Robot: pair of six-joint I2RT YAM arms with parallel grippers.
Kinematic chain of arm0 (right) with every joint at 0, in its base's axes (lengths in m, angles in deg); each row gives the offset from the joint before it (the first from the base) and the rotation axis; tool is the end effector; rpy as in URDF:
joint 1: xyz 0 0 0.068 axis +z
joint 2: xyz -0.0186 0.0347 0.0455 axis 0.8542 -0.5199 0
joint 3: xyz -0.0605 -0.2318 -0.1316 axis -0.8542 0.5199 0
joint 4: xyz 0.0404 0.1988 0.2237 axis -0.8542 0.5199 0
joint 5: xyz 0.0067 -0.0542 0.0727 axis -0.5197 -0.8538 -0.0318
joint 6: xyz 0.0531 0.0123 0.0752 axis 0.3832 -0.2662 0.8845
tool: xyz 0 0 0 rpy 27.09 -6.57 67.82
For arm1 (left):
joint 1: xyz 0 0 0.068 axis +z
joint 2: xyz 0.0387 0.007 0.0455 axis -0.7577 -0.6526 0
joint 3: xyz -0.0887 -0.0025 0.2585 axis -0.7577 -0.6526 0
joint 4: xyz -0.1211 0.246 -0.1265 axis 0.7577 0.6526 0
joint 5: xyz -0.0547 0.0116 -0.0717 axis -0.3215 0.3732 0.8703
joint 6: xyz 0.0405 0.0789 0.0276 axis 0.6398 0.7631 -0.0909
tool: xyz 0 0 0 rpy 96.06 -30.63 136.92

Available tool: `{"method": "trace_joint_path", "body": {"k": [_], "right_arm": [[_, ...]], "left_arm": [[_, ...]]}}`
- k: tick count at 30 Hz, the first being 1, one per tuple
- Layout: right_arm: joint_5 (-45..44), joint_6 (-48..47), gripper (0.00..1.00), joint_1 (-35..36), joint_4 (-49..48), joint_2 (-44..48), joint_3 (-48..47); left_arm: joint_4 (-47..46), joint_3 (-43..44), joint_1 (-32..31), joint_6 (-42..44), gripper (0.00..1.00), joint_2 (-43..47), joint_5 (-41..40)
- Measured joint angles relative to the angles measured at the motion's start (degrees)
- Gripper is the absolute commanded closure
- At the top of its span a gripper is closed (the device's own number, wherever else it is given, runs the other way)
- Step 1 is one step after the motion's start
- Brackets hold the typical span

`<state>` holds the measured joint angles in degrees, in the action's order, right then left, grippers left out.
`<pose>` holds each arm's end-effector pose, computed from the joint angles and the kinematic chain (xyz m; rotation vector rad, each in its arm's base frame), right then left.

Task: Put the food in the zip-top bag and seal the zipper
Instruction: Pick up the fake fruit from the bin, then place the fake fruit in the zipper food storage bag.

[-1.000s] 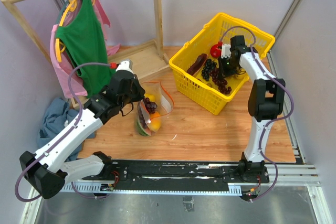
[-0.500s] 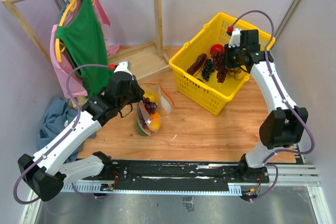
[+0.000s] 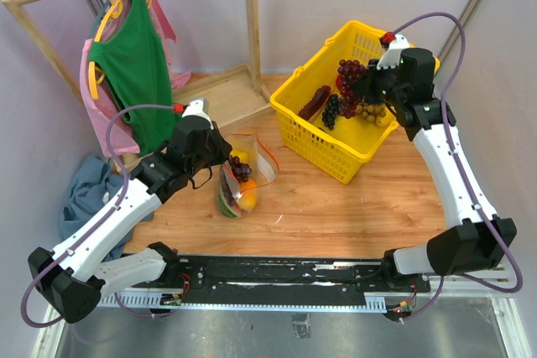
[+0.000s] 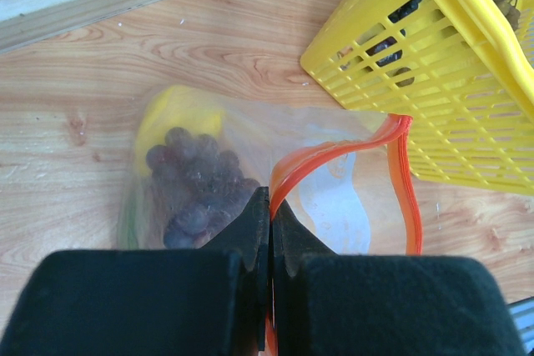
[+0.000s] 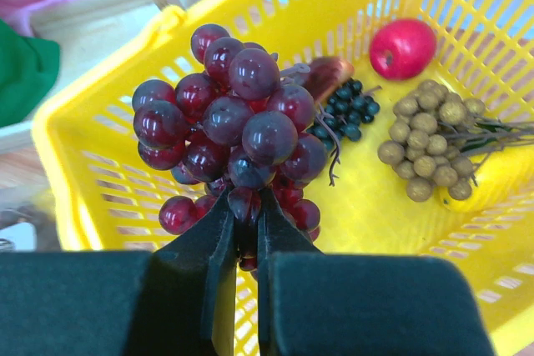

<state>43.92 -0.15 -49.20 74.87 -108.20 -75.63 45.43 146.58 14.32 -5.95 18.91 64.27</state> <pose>0.3872 0.0882 0.4168 -0.1887 1.8519 0.4980 0.2627 -0.1571 0.3175 -0.1814 2.1094 -0.4743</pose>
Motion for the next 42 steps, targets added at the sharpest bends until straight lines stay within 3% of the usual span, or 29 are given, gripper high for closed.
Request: {"method": "trace_joint_path", "body": {"k": [11, 23, 33, 42], "right_arm": [[2.29, 7.78, 0.99, 5.97, -6.12, 10.1, 4.48], [-1.77, 18.67, 0.99, 22.56, -18.05, 17.66, 16.9], [-7.65, 23.28, 0.99, 37.55, -29.79, 14.47, 23.45], [-10.29, 22.73, 0.99, 43.32, -36.46, 9.38, 30.42]], "left_arm": [[0.02, 0.0, 0.0, -0.44, 1.0, 0.0, 0.83], [-0.42, 0.0, 0.0, -1.88, 1.0, 0.0, 1.31], [-0.59, 0.0, 0.0, -2.75, 1.0, -0.17, 1.92], [-0.7, 0.0, 0.0, -3.15, 1.0, -0.22, 1.92]]}}
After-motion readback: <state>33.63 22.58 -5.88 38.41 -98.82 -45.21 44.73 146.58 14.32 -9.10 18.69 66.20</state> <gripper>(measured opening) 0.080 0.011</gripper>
